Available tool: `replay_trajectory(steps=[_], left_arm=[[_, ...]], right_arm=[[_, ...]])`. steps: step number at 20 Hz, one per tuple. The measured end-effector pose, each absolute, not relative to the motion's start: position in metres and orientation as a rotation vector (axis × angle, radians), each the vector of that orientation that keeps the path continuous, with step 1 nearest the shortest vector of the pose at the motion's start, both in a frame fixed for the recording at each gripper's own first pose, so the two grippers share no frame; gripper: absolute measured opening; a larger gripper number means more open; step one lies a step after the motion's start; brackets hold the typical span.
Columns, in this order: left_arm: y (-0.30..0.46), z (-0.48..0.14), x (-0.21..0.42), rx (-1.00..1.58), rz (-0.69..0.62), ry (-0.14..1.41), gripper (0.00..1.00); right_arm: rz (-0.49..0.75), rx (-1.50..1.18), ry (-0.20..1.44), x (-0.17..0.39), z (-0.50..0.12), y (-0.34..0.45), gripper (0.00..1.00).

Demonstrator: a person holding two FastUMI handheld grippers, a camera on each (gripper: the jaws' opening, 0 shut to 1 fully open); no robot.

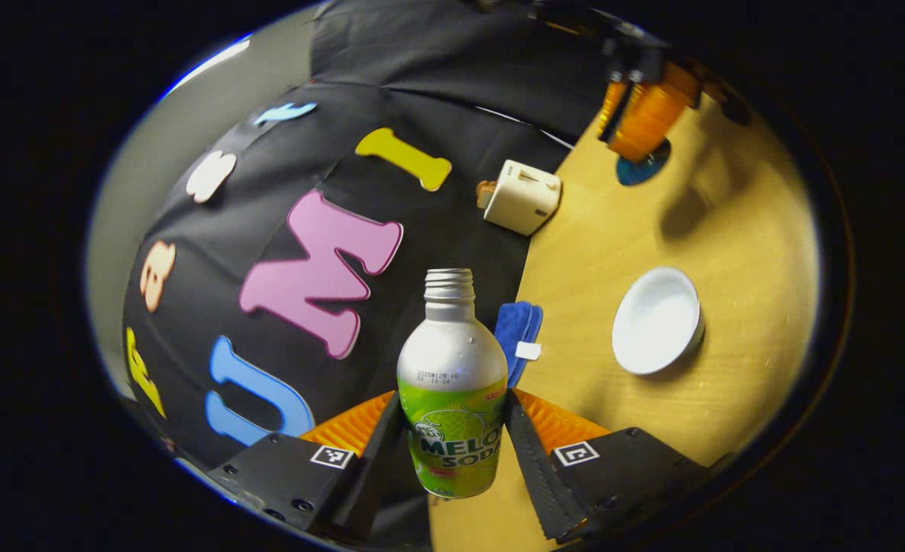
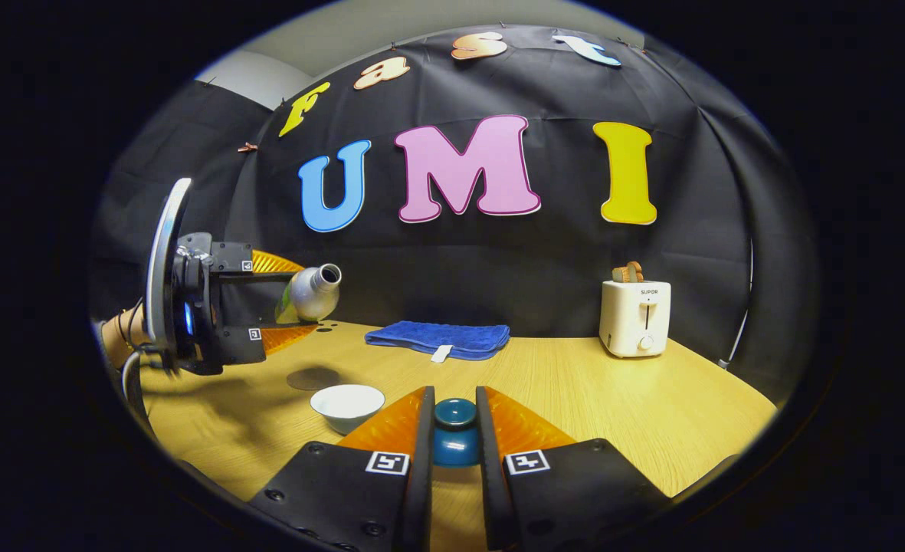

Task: Open the teacup lid with one hand, grasp the water bottle and pour water into the teacup with the other hand; after pouring, place the water bottle on the coaster and then close the teacup lid.

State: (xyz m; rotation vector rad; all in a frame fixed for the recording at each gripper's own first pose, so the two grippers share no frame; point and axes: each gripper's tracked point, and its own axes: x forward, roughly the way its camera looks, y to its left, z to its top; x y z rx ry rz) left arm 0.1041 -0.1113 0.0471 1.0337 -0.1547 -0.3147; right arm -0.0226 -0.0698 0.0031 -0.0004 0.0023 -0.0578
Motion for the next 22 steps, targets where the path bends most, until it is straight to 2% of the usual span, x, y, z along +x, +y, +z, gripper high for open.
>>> replay_trajectory(steps=[5, 8, 12, 16, 22], left_arm=[[-0.106, 0.046, 0.118, 0.526, -0.374, -0.084, 0.8], [-0.075, 0.06, 0.126, 0.298, -0.349, -0.086, 0.8], [-0.045, 0.042, 0.144, 0.076, -0.293, -0.05, 0.8], [-0.019, 0.016, 0.152, -0.044, -0.24, -0.017, 0.8], [-0.021, 0.008, 0.151, -0.061, -0.254, 0.008, 0.81]], right_arm=[[-0.058, 0.0, 0.002, -0.023, 0.003, -0.07, 0.31], [-0.058, 0.0, 0.002, -0.023, 0.003, -0.07, 0.31], [-0.06, 0.0, 0.003, -0.023, 0.003, -0.07, 0.31], [-0.062, 0.0, 0.002, -0.023, 0.003, -0.07, 0.31], [-0.062, 0.0, 0.002, -0.022, 0.003, -0.07, 0.31]])
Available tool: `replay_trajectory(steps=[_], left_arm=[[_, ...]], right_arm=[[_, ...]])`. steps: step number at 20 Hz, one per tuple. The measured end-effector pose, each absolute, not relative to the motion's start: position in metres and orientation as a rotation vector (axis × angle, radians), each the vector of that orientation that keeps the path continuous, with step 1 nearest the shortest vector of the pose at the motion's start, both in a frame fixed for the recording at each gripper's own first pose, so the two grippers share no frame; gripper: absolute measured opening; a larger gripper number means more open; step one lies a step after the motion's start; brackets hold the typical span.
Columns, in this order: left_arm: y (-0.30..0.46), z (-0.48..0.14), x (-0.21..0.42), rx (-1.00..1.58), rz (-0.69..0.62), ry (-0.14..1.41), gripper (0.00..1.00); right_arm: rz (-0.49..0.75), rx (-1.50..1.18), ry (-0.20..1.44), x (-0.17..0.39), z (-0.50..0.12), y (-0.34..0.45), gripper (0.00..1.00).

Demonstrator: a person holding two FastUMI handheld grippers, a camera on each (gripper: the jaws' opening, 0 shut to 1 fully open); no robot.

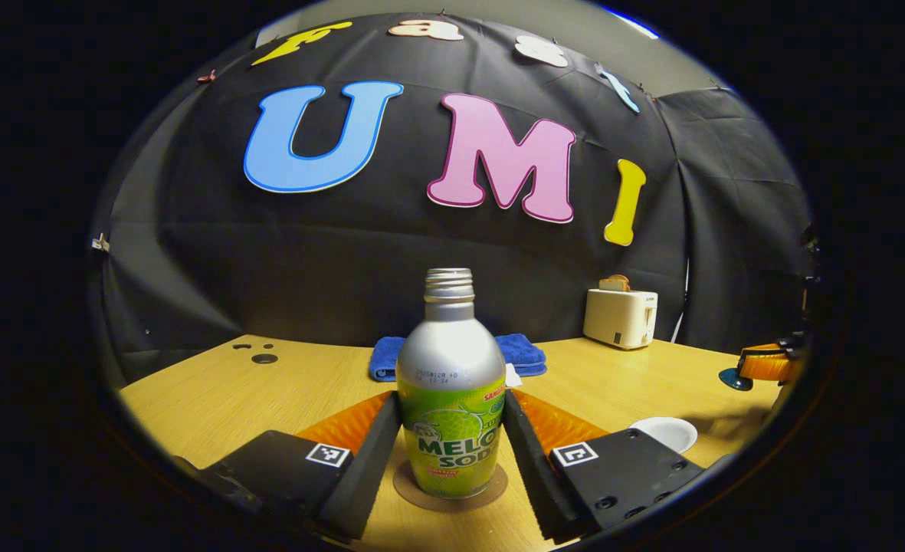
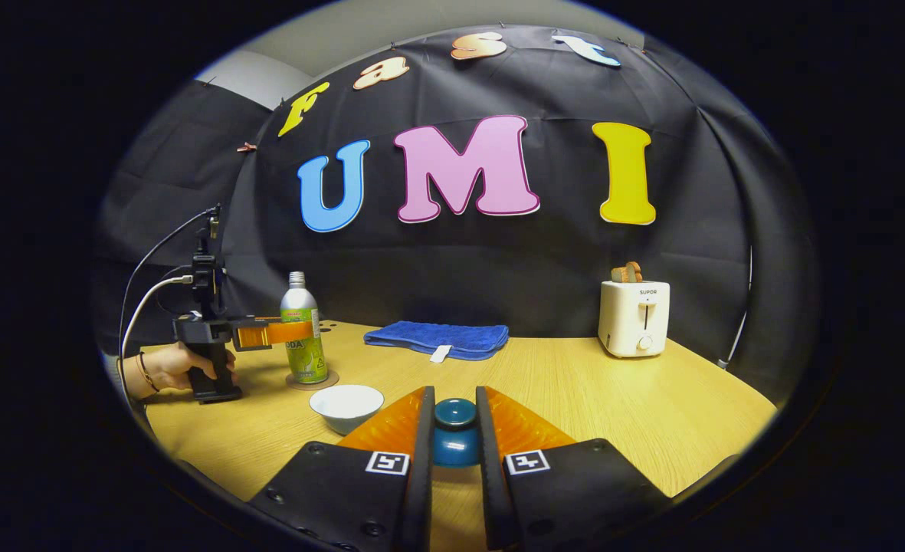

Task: Open the teacup lid with one hand, grasp the water bottle and pour water into the teacup with the other hand; after pouring, place the water bottle on the coaster and then close the teacup lid.

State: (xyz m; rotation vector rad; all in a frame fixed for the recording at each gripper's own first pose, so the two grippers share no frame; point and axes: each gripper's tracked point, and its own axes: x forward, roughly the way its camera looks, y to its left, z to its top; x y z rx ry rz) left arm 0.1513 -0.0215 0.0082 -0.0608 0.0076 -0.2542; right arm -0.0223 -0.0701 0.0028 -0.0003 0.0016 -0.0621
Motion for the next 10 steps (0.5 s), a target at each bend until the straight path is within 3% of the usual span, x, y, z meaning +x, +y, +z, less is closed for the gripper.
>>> replay_trajectory(steps=[3, 4, 5, 10], left_arm=[[-0.019, 0.005, 0.153, -0.046, -0.219, 0.023, 0.84], [-0.017, 0.003, 0.152, -0.032, -0.207, 0.034, 0.95], [-0.016, 0.003, 0.148, -0.023, -0.197, 0.041, 0.99], [-0.011, 0.013, 0.115, -0.011, -0.179, 0.013, 0.99]], right_arm=[[-0.062, 0.0, 0.002, -0.023, 0.003, -0.07, 0.31], [-0.062, 0.0, 0.002, -0.023, 0.003, -0.07, 0.31], [-0.062, 0.0, 0.002, -0.023, 0.003, -0.07, 0.31], [-0.059, 0.0, 0.001, -0.023, 0.004, -0.069, 0.31]])
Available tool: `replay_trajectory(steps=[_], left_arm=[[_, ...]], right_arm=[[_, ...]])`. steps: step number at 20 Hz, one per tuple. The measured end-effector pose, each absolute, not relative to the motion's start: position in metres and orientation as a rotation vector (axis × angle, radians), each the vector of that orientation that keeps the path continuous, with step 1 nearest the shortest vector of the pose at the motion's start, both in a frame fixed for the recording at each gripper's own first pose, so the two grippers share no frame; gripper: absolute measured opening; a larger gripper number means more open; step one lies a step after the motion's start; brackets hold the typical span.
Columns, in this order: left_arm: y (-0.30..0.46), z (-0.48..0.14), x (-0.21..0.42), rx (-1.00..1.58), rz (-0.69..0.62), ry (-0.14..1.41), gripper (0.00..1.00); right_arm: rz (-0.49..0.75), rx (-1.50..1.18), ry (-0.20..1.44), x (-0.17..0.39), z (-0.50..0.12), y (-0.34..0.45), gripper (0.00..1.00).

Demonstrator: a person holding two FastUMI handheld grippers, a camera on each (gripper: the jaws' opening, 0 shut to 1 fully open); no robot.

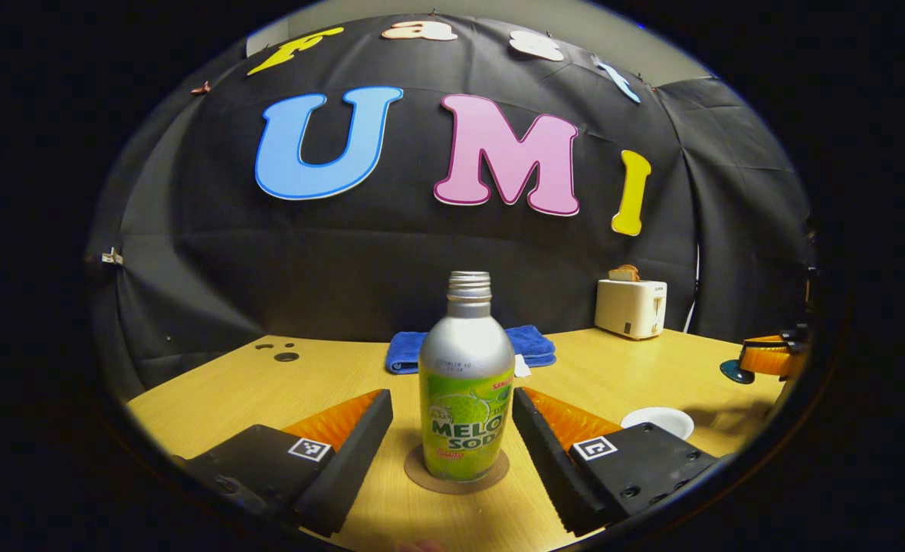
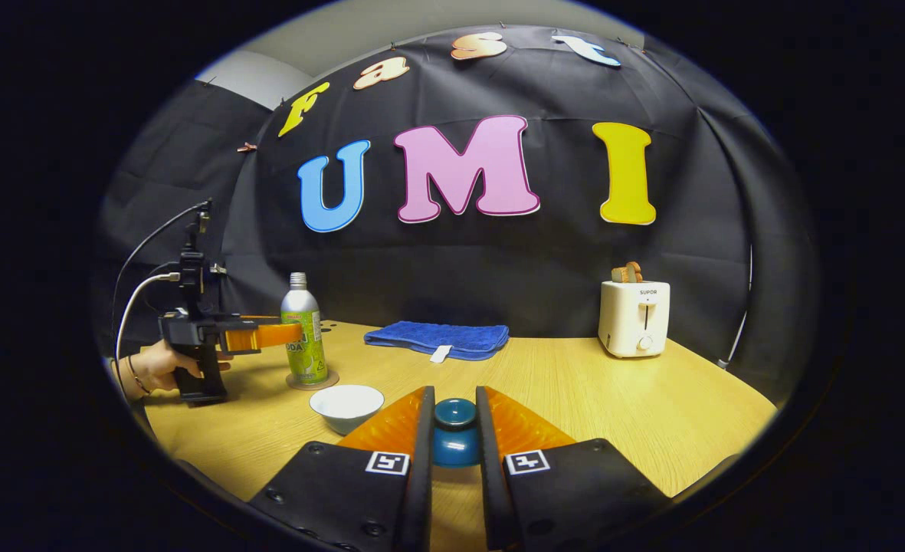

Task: Open the teacup lid with one hand, grasp the water bottle and pour water into the teacup with the other hand; after pouring, place the water bottle on the coaster and then close the teacup lid.

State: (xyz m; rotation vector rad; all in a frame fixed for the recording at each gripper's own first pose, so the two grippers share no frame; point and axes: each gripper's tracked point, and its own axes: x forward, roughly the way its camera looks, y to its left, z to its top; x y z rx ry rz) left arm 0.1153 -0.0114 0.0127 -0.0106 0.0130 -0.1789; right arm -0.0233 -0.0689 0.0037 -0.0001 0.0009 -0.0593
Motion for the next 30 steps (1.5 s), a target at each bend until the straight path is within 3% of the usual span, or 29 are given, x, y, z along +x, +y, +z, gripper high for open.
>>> replay_trajectory(steps=[7, 17, 19, 20, 30], left_arm=[[-0.034, 0.0, 0.051, 0.04, -0.218, 0.009, 0.98], [-0.031, 0.001, 0.033, -0.001, -0.177, -0.005, 0.96], [-0.03, 0.001, 0.033, -0.002, -0.178, -0.006, 0.96], [-0.031, 0.003, 0.034, 0.0, -0.178, -0.007, 0.97], [-0.033, 0.002, 0.032, 0.0, -0.193, -0.007, 0.96]], right_arm=[[0.02, 0.003, 0.005, -0.016, 0.001, -0.039, 0.31], [0.157, 0.0, 0.024, 0.018, -0.005, 0.03, 0.31], [0.14, -0.005, 0.055, 0.027, -0.01, 0.031, 0.26], [0.124, -0.01, 0.083, 0.033, -0.015, 0.03, 0.31], [0.116, -0.054, 0.188, 0.066, -0.032, 0.047, 0.31]])
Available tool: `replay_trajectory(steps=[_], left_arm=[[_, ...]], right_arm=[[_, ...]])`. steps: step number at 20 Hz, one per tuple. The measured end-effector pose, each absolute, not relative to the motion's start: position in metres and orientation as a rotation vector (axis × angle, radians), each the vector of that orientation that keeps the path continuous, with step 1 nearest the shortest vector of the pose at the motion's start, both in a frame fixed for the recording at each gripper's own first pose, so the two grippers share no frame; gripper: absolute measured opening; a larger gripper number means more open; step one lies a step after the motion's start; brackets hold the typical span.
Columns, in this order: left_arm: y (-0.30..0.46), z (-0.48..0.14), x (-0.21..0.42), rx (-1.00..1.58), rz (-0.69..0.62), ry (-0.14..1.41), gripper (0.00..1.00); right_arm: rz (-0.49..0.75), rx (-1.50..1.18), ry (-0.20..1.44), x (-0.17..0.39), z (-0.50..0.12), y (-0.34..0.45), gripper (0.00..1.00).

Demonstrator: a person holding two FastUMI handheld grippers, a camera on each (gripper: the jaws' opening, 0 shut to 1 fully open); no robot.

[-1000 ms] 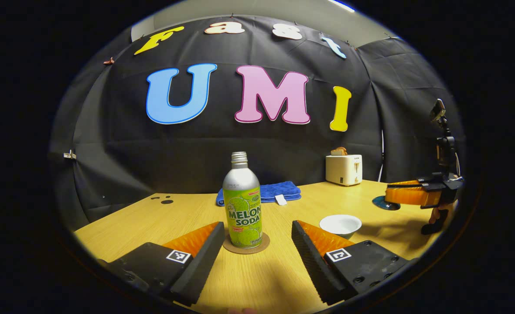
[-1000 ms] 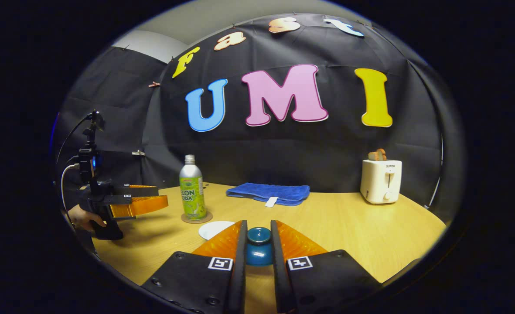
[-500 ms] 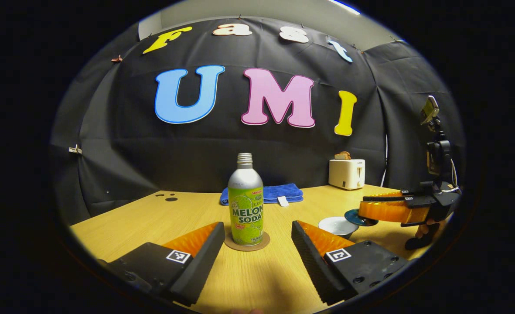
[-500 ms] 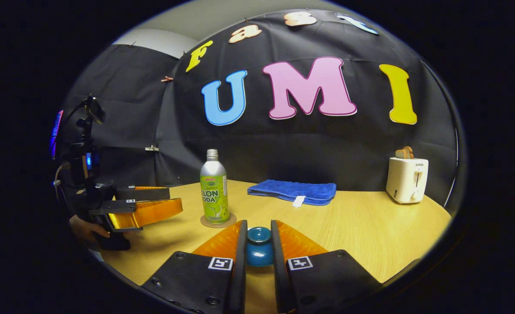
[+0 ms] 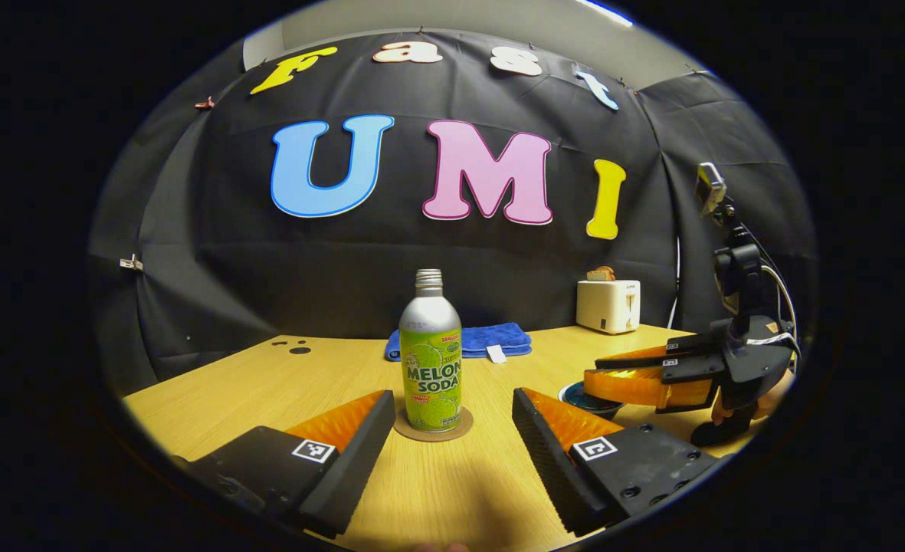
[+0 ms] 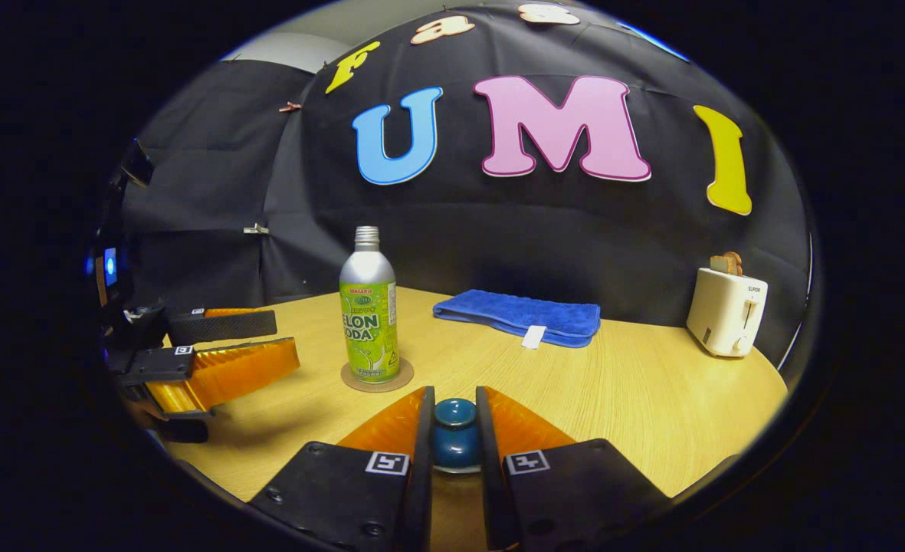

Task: Open the teacup lid with one hand, grasp the water bottle and pour water into the teacup with the other hand; after pouring, place the water bottle on the coaster and then close the teacup lid.

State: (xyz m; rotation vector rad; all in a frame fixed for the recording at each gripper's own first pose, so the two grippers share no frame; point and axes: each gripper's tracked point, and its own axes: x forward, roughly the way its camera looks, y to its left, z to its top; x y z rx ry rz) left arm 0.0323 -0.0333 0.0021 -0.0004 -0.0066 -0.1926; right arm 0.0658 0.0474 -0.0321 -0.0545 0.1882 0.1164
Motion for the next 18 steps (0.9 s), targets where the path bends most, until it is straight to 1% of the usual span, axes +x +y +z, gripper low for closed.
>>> replay_trajectory(steps=[7, 8, 9, 12, 14, 17, 18], left_arm=[[-0.033, 0.002, 0.032, 0.0, -0.195, -0.007, 0.97], [-0.033, 0.002, 0.032, 0.0, -0.195, -0.007, 0.97], [-0.033, 0.002, 0.033, 0.0, -0.195, -0.007, 0.97], [-0.033, 0.002, 0.032, 0.0, -0.195, -0.007, 0.97], [-0.033, 0.002, 0.032, 0.0, -0.195, -0.006, 0.97], [-0.034, 0.001, 0.032, 0.0, -0.194, -0.007, 0.97], [-0.033, 0.002, 0.032, 0.0, -0.194, -0.006, 0.97]], right_arm=[[0.107, -0.017, 0.215, 0.069, -0.035, 0.043, 0.31], [0.103, -0.015, 0.217, 0.068, -0.035, 0.042, 0.26], [0.096, -0.016, 0.223, 0.067, -0.035, 0.042, 0.35], [0.099, -0.006, 0.228, 0.067, -0.036, 0.042, 0.7], [0.103, -0.007, 0.219, 0.063, -0.034, 0.043, 0.81], [0.104, -0.012, 0.137, 0.052, -0.02, 0.042, 0.87], [0.097, -0.006, 0.1, 0.049, -0.015, 0.04, 0.92]])
